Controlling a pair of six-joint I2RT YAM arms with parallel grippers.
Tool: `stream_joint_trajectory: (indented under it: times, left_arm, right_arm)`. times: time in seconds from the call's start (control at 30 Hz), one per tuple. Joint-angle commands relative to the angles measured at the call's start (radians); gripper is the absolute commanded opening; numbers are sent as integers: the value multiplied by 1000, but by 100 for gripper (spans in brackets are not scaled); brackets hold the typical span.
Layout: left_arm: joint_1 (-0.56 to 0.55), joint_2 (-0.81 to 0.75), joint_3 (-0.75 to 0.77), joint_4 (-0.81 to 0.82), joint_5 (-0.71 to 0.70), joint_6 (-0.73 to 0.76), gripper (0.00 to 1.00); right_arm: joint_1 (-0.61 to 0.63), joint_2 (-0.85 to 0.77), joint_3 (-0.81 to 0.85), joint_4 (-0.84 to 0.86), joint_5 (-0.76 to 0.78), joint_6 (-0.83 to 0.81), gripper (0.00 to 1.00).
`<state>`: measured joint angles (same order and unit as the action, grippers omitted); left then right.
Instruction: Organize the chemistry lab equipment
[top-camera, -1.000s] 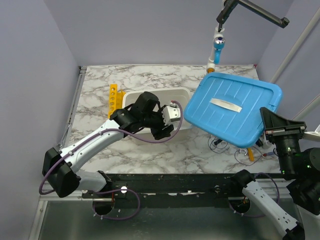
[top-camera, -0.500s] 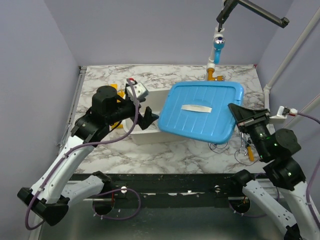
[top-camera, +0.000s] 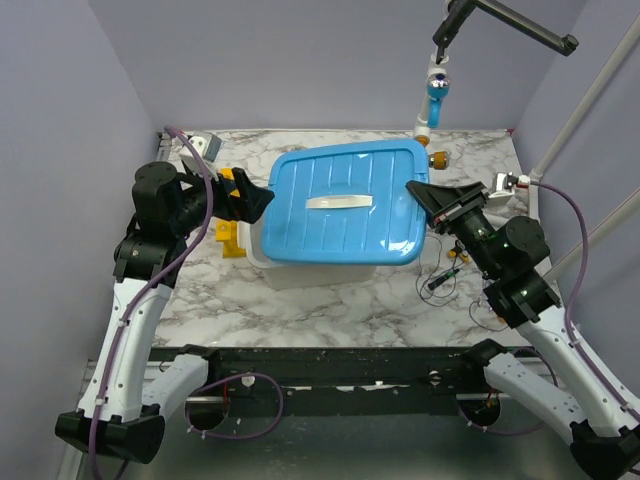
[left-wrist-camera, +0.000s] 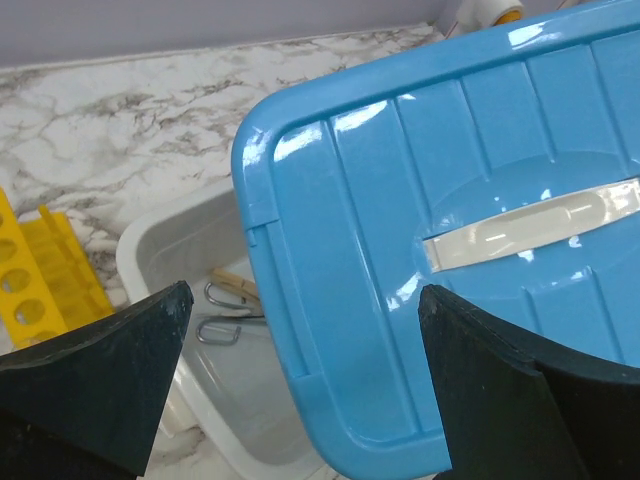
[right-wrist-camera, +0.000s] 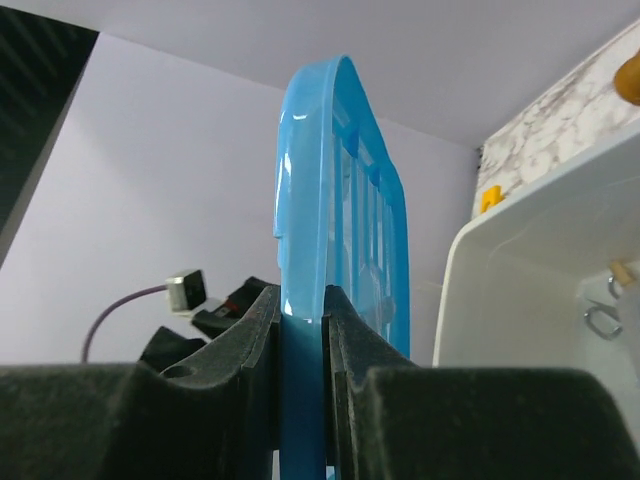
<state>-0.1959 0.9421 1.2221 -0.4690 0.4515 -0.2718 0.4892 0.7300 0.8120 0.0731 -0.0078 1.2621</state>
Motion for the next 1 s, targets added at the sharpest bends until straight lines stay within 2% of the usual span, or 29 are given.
stream_joint_trajectory:
  times: [0.0, 0.2, 0.37, 0.5, 0.8, 0.97]
  left_arm:
    - [62, -14, -59, 22, 50, -81, 99]
    - [79, -41, -90, 7, -60, -71, 99]
    - [98, -67, -125, -3, -160, -60, 99]
    - [109, -72, -157, 0, -172, -61, 98]
    - [115, -37, -220, 39, -152, -56, 98]
    - [114, -18, -248, 63, -162, -49, 92]
  right_arm:
    - [-1, 34, -22, 175, -92, 94, 1]
    - [-2, 122, 24, 154, -129, 84, 1]
    - [-2, 199, 18, 214, -178, 108, 1]
    - [-2, 238, -1, 276, -202, 137, 1]
    - [-1, 299, 11, 270, -198, 108, 1]
    - [-1, 327, 11, 262, -183, 82, 1]
